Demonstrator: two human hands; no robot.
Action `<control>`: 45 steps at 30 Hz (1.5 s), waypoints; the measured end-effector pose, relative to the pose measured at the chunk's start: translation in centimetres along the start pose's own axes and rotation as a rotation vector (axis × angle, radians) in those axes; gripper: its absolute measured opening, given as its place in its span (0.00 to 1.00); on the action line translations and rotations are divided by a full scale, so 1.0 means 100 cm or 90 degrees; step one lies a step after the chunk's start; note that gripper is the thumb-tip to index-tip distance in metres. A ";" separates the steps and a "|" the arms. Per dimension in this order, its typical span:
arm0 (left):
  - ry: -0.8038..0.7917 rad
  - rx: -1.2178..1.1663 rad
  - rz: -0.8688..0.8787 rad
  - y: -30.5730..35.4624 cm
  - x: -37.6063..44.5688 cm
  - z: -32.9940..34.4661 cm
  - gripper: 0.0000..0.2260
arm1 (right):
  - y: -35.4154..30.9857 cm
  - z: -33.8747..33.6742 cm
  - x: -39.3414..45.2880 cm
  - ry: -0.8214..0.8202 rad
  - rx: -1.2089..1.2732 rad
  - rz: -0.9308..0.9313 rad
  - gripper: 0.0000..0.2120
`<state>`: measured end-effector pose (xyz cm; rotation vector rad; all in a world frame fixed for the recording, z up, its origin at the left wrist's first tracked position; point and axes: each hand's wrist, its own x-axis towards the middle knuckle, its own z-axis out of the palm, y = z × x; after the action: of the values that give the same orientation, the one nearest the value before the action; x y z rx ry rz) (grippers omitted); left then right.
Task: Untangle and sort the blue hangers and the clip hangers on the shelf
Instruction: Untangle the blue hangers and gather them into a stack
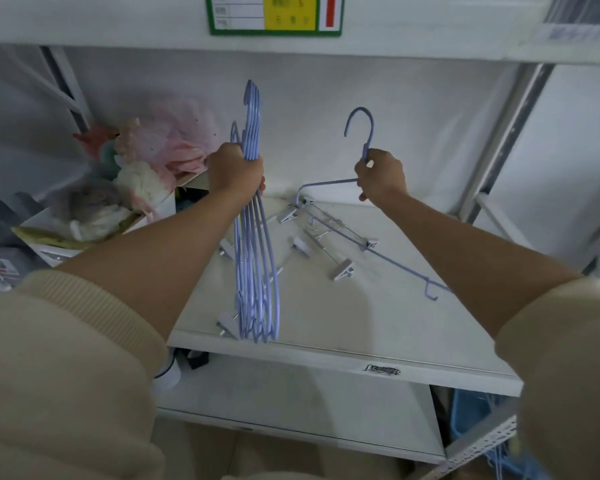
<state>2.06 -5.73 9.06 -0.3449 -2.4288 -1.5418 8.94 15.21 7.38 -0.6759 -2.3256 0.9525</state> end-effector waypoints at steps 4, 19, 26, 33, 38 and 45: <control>0.010 -0.033 -0.001 0.013 -0.009 0.013 0.06 | -0.014 -0.009 -0.007 -0.031 0.164 0.060 0.15; -0.268 -0.130 0.013 0.036 -0.034 0.043 0.04 | -0.054 0.019 -0.046 -0.160 0.606 0.232 0.14; -0.336 -0.086 0.019 0.034 -0.035 0.049 0.09 | -0.054 0.016 -0.053 -0.192 0.620 0.286 0.10; -0.441 -0.111 0.077 0.035 -0.032 0.054 0.05 | -0.056 -0.009 -0.035 -0.225 0.537 0.011 0.04; -0.566 -0.105 0.081 0.034 -0.030 0.055 0.06 | -0.064 -0.017 -0.031 -0.303 0.582 0.002 0.15; -0.549 0.018 0.063 0.043 -0.035 0.059 0.07 | -0.072 -0.009 -0.030 -0.166 0.521 0.019 0.21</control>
<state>6.29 1.15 9.17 -1.3342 -2.9447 -1.5040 9.96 9.34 12.45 -0.2463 -1.8547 1.9227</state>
